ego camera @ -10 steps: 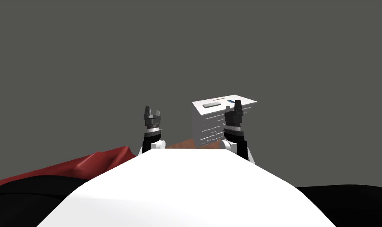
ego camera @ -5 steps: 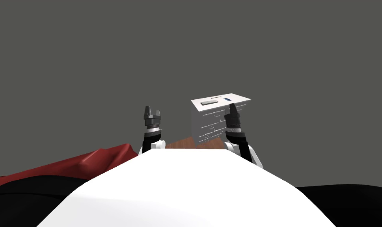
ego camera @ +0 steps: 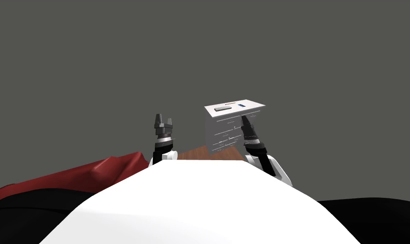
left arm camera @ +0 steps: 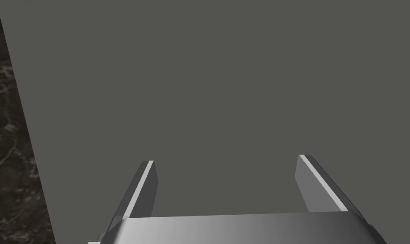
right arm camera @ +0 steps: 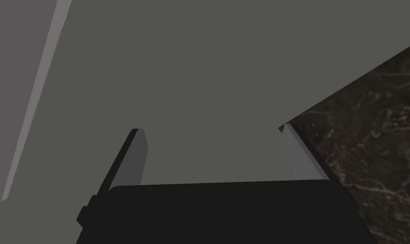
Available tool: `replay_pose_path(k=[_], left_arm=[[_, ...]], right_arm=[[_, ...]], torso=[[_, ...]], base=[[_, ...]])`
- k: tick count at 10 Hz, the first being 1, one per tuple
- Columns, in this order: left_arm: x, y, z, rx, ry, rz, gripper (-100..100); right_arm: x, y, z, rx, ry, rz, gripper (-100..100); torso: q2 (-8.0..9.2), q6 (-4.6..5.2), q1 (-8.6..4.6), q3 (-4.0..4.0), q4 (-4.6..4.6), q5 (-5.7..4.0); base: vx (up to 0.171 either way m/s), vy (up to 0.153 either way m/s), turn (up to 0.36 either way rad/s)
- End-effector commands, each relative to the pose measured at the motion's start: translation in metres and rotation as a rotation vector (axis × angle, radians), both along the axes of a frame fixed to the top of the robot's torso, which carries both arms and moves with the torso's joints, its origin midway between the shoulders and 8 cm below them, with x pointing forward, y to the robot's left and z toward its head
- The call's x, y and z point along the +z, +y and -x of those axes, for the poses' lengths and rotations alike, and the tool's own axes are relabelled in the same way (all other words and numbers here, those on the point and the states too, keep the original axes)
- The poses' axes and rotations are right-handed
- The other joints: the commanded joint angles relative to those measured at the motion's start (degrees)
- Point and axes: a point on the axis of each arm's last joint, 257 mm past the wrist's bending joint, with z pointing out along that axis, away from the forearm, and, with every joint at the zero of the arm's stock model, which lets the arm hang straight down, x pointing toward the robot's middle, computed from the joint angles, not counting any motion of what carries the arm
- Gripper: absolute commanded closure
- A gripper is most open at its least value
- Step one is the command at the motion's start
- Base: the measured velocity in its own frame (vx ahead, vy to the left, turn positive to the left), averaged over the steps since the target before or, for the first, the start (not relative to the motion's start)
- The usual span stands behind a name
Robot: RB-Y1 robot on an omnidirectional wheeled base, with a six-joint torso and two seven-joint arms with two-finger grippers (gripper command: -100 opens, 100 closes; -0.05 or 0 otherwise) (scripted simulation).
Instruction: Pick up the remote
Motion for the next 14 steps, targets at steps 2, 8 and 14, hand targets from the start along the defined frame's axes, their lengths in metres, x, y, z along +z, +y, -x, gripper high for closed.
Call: replay_pose_path(k=[2,8,14], left_arm=[[0.0,0.0,0.0,0.0,0.0,0.0,0],[0.0,0.0,0.0,0.0,0.0,0.0,0],[0.0,0.0,0.0,0.0,0.0,0.0,0]], right_arm=[[-0.022,-0.005,0.001,0.001,0.042,0.115,-100],[-0.074,-0.026,0.004,0.016,0.141,0.383,-100],[-0.11,-0.051,0.01,0.061,0.216,0.621,-100]], torso=[[-0.04,0.0,0.01,-0.01,0.0,0.0],[-0.08,-0.01,-0.02,-0.04,-0.01,0.0],[-0.13,0.0,0.04,-0.06,-0.02,0.01]], base=[[-0.07,0.001,0.006],[-0.064,0.001,0.022],[-0.045,0.008,0.036]])
